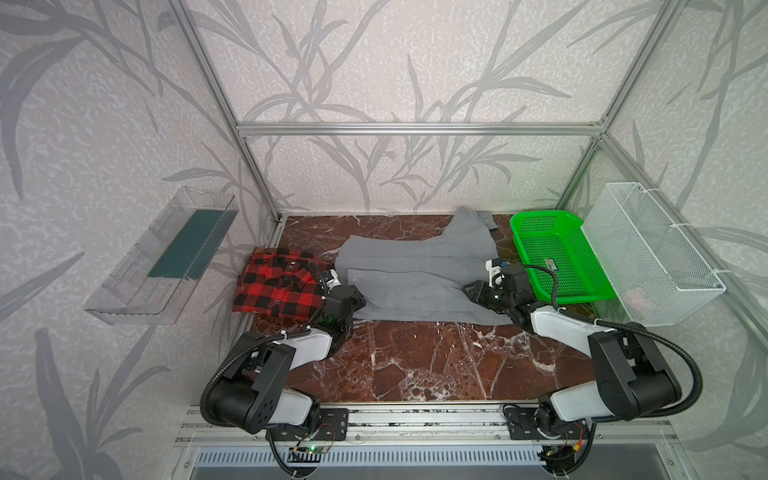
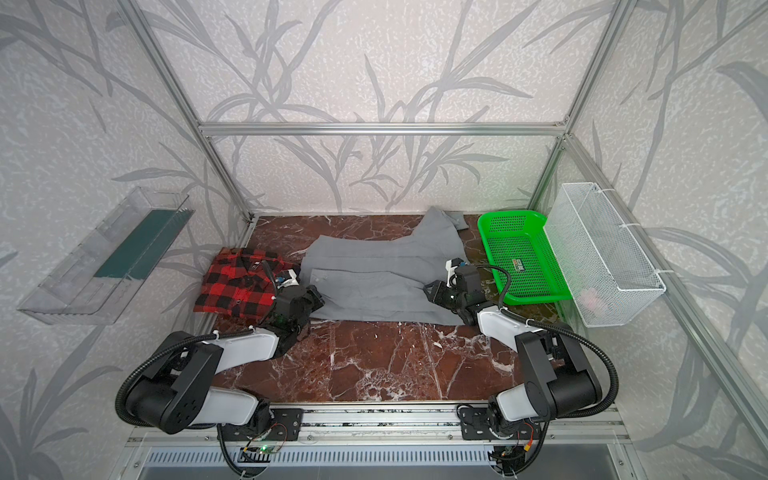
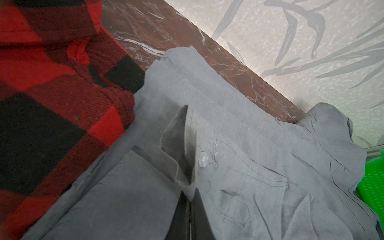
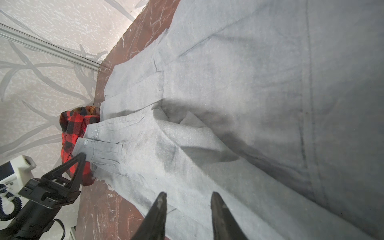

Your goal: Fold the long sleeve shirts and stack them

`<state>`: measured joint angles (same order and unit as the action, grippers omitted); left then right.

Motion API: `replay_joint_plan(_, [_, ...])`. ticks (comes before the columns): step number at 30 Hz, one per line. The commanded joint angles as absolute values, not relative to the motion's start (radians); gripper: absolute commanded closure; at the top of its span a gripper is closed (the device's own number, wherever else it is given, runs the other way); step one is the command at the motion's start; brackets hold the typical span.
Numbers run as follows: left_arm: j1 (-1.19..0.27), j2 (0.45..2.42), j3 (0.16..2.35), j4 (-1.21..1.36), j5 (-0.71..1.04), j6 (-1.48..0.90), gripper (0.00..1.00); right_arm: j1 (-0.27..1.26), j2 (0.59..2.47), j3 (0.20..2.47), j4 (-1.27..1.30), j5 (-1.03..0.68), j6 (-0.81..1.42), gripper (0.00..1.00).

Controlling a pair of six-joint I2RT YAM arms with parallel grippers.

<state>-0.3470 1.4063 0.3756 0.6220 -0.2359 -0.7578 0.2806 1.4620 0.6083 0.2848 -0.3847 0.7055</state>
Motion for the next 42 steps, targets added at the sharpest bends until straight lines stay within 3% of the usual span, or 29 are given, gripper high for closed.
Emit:
replay_joint_plan(1, [-0.349,1.412,0.370,0.651,-0.278,-0.791,0.96,0.278,1.488,0.603,0.249,-0.360,0.717,0.68])
replay_joint_plan(8, [-0.345,1.381,0.415,0.459,-0.305,-0.819,0.79,0.228,1.473,0.580,0.167,-0.173,0.723,0.68])
replay_joint_plan(9, [-0.345,1.372,0.428,0.427,-0.307,-0.825,0.75,0.222,1.481,0.587,0.154,-0.174,0.718,0.68])
replay_joint_plan(10, [-0.345,1.359,0.450,0.362,-0.322,-0.842,0.61,0.217,1.492,0.602,0.136,-0.184,0.708,0.67])
replay_joint_plan(11, [-0.345,1.339,0.478,0.276,-0.337,-0.861,0.57,0.211,1.497,0.621,0.099,-0.195,0.700,0.67])
replay_joint_plan(18, [-0.347,1.271,0.576,0.098,-0.289,-0.829,0.46,0.210,1.427,0.724,-0.154,-0.105,0.685,0.68])
replay_joint_plan(24, [-0.347,1.490,0.703,-0.030,-0.200,-0.824,0.46,0.239,1.499,0.775,-0.241,-0.091,0.698,0.70])
replay_joint_plan(29, [-0.349,1.640,0.762,-0.124,-0.123,-0.848,0.54,0.271,1.543,0.827,-0.363,-0.001,0.662,0.68])
replay_joint_plan(34, [-0.369,1.678,0.769,-0.267,-0.144,-0.869,0.55,0.273,1.643,0.899,-0.548,-0.012,0.696,0.68])
replay_joint_plan(37, [-0.407,1.662,0.743,-0.345,-0.156,-0.887,0.59,0.275,1.688,0.916,-0.635,-0.046,0.681,0.74])
replay_joint_plan(42, [-0.526,1.593,0.639,-0.427,-0.214,-0.986,0.59,0.299,1.618,0.801,-0.644,-0.052,0.710,0.74])
